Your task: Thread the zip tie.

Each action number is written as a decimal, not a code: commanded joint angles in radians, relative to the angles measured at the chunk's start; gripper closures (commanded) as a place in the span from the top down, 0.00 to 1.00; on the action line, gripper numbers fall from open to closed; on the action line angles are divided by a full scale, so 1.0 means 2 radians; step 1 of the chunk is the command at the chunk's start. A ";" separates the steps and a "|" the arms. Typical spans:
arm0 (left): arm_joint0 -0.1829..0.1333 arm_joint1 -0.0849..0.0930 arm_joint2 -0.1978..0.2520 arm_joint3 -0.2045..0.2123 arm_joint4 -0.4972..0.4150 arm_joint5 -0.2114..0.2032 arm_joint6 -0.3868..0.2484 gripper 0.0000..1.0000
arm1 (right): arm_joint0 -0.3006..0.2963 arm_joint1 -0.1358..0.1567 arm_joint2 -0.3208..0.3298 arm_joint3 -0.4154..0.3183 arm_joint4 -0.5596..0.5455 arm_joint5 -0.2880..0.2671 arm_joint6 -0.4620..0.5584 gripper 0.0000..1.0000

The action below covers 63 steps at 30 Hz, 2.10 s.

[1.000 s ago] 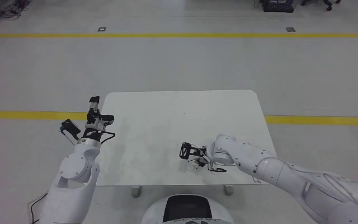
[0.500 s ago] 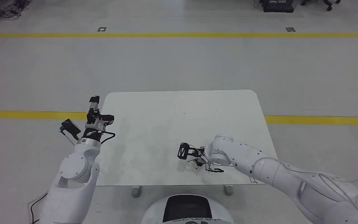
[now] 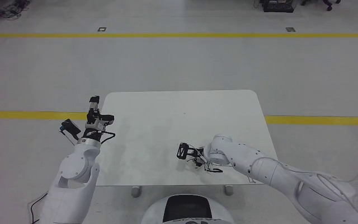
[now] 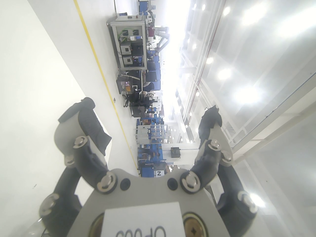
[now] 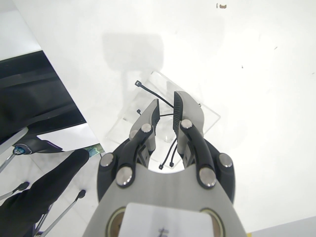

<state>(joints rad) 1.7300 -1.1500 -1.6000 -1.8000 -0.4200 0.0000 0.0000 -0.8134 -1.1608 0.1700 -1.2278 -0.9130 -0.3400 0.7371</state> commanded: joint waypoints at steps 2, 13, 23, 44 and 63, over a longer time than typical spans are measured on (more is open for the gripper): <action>0.000 0.000 0.000 0.000 0.000 0.000 0.000 1.00 | 0.000 -0.001 0.000 0.002 0.000 0.000 0.001 0.13; 0.000 0.000 0.000 0.000 0.000 0.000 0.000 1.00 | 0.001 0.000 0.000 -0.005 -0.002 0.000 0.009 0.00; 0.000 0.000 0.000 0.000 0.000 0.000 0.000 1.00 | 0.001 0.009 0.000 -0.018 0.000 0.000 0.009 0.33; 0.000 0.000 0.000 0.000 0.000 0.000 0.000 1.00 | -0.002 -0.001 0.000 -0.003 -0.001 0.000 0.008 0.24; 0.000 0.000 0.000 0.000 0.000 0.000 0.000 1.00 | -0.004 -0.015 0.000 0.021 -0.001 0.000 0.004 0.03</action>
<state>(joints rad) 1.7300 -1.1500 -1.6000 -1.8000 -0.4200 0.0000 0.0000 -0.8206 -1.1903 0.1700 -1.1880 -0.9147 -0.3400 0.7463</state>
